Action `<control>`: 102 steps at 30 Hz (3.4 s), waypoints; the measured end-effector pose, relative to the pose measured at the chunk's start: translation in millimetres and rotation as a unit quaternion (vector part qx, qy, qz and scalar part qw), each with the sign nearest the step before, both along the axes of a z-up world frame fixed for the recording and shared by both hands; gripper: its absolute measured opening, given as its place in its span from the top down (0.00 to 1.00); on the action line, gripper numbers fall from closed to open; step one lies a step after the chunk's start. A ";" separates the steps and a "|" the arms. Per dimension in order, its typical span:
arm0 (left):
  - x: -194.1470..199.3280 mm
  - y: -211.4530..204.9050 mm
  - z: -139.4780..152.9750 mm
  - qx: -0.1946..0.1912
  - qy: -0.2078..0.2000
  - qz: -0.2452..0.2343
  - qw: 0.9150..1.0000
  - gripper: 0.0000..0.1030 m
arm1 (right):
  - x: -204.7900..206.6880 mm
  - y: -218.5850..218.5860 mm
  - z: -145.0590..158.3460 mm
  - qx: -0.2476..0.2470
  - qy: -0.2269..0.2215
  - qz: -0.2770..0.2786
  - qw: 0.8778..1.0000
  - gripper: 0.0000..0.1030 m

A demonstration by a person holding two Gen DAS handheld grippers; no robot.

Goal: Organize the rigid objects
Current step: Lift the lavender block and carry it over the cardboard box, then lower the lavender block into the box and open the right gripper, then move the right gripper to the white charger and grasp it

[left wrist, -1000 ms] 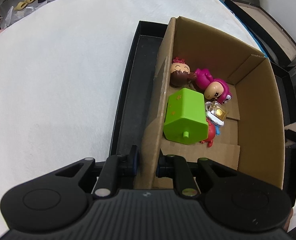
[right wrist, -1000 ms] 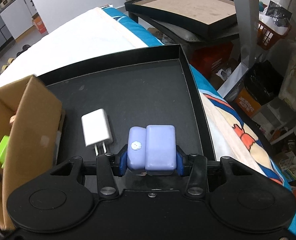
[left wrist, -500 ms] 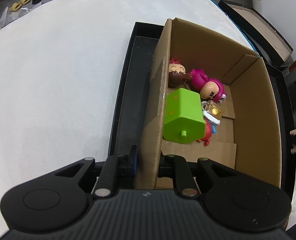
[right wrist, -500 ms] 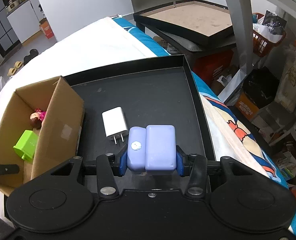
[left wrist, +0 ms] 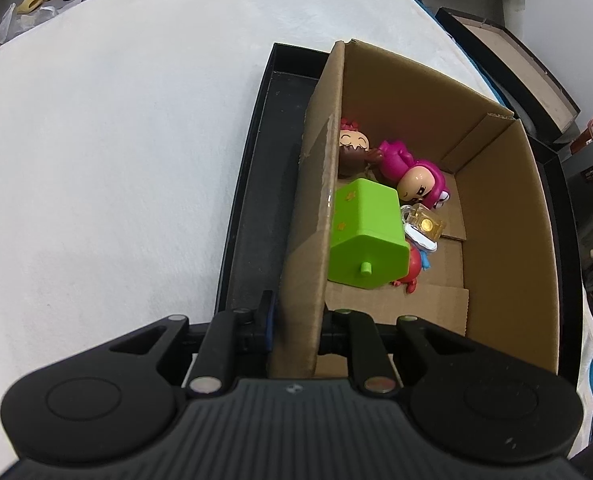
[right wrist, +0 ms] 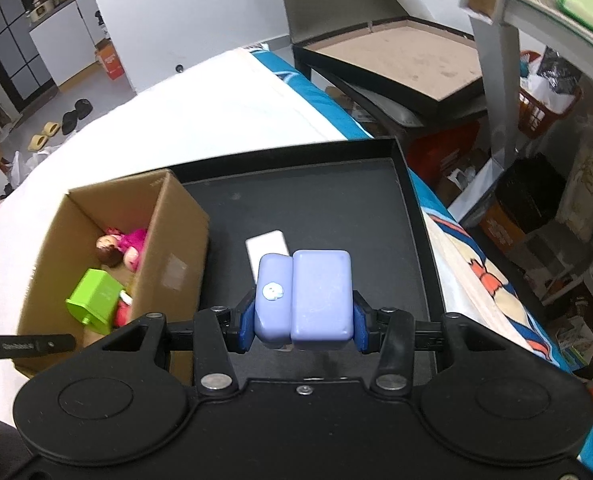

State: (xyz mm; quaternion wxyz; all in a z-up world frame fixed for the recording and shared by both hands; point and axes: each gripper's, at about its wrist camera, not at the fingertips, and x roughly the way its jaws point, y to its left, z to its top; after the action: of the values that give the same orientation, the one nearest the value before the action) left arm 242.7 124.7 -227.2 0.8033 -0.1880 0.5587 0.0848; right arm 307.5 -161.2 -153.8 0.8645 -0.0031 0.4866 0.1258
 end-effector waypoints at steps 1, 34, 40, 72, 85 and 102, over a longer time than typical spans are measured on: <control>-0.2 0.4 -0.1 -0.001 -0.001 0.001 1.000 0.84 | 0.4 2.6 2.4 0.001 -0.001 0.002 1.000 0.57; 10.6 12.8 5.1 -0.057 0.017 0.001 0.998 0.77 | 4.4 120.4 40.1 -0.014 -0.021 0.095 0.995 0.57; 8.8 16.1 14.1 -0.068 0.003 0.005 0.998 0.77 | 4.8 124.6 38.7 -0.015 -0.019 0.100 0.995 0.57; -6.3 24.8 23.2 -0.081 -0.033 0.022 0.996 0.81 | 27.4 156.4 22.5 -0.044 -0.004 0.118 0.992 0.73; -4.5 24.0 22.8 -0.078 -0.032 0.019 0.996 0.81 | 18.3 125.2 30.0 -0.031 0.026 0.122 0.992 0.59; -1.2 12.9 21.7 -0.047 -0.021 0.016 0.999 0.81 | 23.9 74.7 28.1 0.008 0.024 0.113 0.993 0.23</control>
State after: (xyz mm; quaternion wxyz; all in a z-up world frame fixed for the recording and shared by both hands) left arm 241.5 137.6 -205.5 0.8036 -0.2364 0.5421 0.0672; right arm 331.5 -86.5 -125.7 0.8327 -0.0481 0.5030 0.2265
